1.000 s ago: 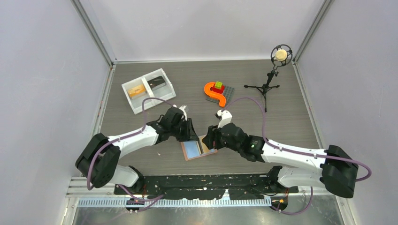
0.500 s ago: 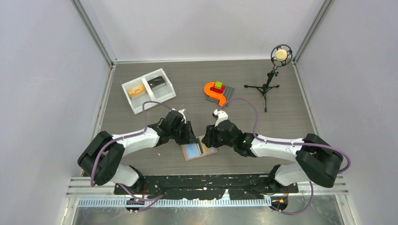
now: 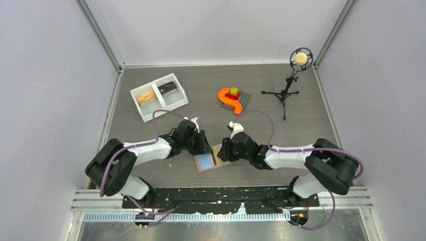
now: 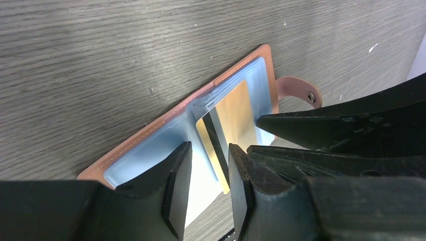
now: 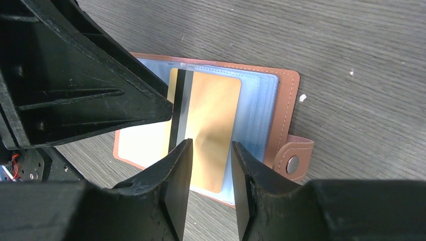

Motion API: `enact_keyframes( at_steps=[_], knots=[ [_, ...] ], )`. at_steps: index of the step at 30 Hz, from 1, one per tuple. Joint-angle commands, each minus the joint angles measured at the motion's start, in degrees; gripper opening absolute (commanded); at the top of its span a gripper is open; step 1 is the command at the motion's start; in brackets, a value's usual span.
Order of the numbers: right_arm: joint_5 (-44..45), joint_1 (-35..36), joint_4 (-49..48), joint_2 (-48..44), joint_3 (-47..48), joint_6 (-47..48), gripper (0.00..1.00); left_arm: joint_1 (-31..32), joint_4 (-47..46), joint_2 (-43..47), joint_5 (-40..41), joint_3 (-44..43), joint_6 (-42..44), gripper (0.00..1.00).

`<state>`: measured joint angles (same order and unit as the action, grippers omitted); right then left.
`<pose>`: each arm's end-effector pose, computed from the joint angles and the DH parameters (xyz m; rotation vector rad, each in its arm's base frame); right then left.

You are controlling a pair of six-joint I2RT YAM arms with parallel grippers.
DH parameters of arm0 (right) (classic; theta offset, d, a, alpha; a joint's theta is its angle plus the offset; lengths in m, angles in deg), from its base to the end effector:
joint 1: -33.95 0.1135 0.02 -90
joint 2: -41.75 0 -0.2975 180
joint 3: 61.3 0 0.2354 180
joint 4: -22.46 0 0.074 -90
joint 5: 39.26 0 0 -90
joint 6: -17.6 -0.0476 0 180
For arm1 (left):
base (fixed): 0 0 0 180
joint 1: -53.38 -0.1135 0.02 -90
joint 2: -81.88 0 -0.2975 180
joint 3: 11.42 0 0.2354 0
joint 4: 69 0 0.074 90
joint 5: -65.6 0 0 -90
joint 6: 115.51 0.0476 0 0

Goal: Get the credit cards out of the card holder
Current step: Remove the credit card from the card holder.

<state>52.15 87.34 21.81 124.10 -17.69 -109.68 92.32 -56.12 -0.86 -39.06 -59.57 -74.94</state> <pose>0.1558 0.2078 0.1860 -0.3178 2.3469 0.7994 0.1926 -0.1711 0.1865 -0.1088 2.6199 -0.9519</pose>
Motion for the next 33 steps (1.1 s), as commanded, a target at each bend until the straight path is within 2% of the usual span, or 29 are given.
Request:
enact_keyframes(
  at_steps=[1,10,14,20,24,28,31,33],
  knots=[
    [-0.6,-0.1,-4.1,0.8,-1.6,-1.7,0.39,0.2,-5.0,-0.2,-1.1,0.8,-1.0,0.35],
    [-0.6,-0.1,-5.6,0.9,-3.3,-3.5,0.34,0.2,-11.6,-1.8,-3.5,2.9,-3.8,0.32],
    [-0.2,-0.1,-5.3,0.5,-3.6,-3.6,0.33,0.1,-11.3,-1.0,-3.6,3.2,-4.5,0.22],
    [1.8,-0.2,-3.7,0.1,-3.7,-3.5,0.34,0.1,-5.3,1.8,-0.9,2.5,-4.5,0.0],
    [2.4,-0.2,-3.1,0.0,-3.9,-3.2,0.34,-0.4,-3.1,2.8,-0.4,2.5,-4.2,0.0],
    [2.7,-0.2,-2.5,0.2,-3.6,-3.3,0.34,-1.9,-5.1,2.7,-2.7,3.9,-4.8,0.0],
    [2.6,-0.3,-2.4,0.4,-3.4,-3.3,0.34,-2.8,-7.2,2.2,-5.1,4.5,-4.8,0.2],
    [2.6,-0.3,-2.4,0.4,-3.3,-3.4,0.34,-2.9,-8.3,1.8,-5.9,4.8,-4.8,0.22]
  ],
)
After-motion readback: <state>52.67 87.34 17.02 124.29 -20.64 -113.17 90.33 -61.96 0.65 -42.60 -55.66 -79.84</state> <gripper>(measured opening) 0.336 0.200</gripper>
